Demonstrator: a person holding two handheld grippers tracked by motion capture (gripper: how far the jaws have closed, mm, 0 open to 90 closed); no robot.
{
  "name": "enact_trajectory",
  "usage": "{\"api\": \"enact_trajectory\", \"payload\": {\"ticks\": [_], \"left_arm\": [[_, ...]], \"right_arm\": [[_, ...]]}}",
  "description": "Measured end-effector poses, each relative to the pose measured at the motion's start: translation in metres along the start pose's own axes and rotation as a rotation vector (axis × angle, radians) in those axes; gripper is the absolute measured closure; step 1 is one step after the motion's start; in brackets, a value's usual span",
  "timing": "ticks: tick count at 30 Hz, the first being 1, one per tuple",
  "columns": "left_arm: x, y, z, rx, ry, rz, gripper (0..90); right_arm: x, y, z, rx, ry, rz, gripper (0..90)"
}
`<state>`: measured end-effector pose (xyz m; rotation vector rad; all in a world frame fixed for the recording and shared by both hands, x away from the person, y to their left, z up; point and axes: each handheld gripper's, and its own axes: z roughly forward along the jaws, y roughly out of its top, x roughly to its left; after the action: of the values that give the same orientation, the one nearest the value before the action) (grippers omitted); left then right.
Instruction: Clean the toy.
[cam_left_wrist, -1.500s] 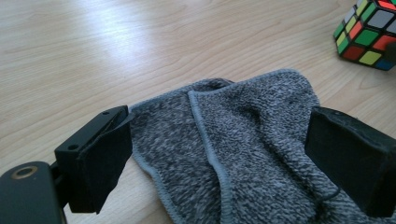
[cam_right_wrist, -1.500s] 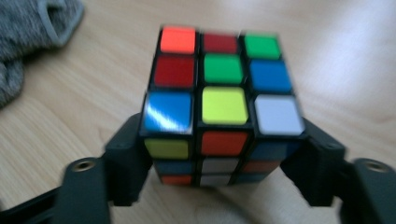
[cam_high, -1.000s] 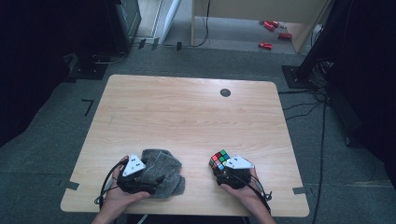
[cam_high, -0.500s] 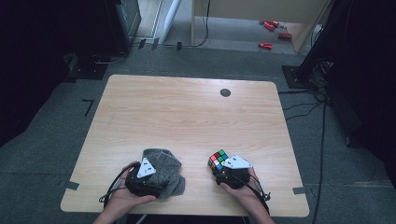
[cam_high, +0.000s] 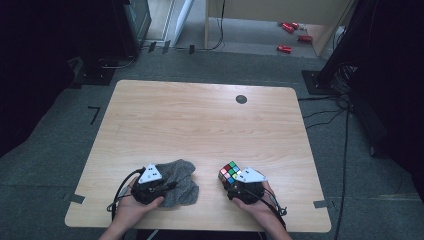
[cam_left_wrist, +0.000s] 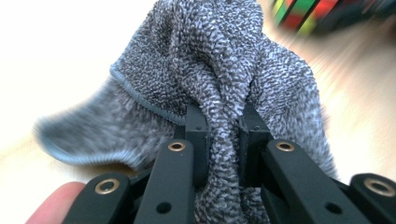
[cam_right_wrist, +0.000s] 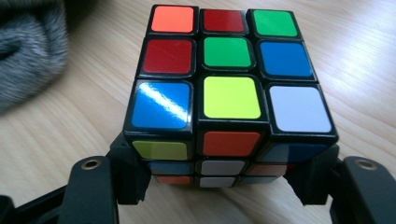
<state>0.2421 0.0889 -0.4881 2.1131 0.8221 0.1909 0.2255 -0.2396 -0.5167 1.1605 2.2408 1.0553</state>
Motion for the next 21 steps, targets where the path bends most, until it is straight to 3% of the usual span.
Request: {"api": "enact_trajectory", "payload": {"ticks": [3, 8, 11, 13, 16, 18, 21], "left_arm": [[-0.009, 0.019, -0.007, -0.079, -0.018, 0.021, 80.3], [-0.018, 0.055, -0.009, -0.175, -0.095, 0.012, 80.2], [-0.024, 0.070, -0.006, -0.203, -0.115, 0.027, 79.8], [-0.031, 0.080, -0.003, -0.201, -0.142, 0.047, 79.7], [-0.042, 0.086, 0.006, -0.167, -0.147, 0.077, 79.0], [-0.048, 0.086, 0.016, -0.138, -0.127, 0.091, 77.9], [-0.053, 0.083, 0.022, -0.126, -0.073, 0.112, 76.4]], "right_arm": [[0.007, 0.009, 0.000, -0.013, 0.029, -0.014, 34.7], [0.023, 0.034, -0.002, -0.045, 0.064, -0.051, 34.8], [0.037, 0.048, 0.002, -0.039, 0.054, -0.117, 34.8], [0.039, 0.050, 0.004, -0.033, 0.053, -0.117, 34.8], [0.044, 0.053, 0.009, -0.033, 0.066, -0.124, 34.8], [0.048, 0.053, 0.009, -0.034, 0.082, -0.114, 34.8], [0.055, 0.052, 0.009, -0.025, 0.052, -0.143, 34.8]]}}
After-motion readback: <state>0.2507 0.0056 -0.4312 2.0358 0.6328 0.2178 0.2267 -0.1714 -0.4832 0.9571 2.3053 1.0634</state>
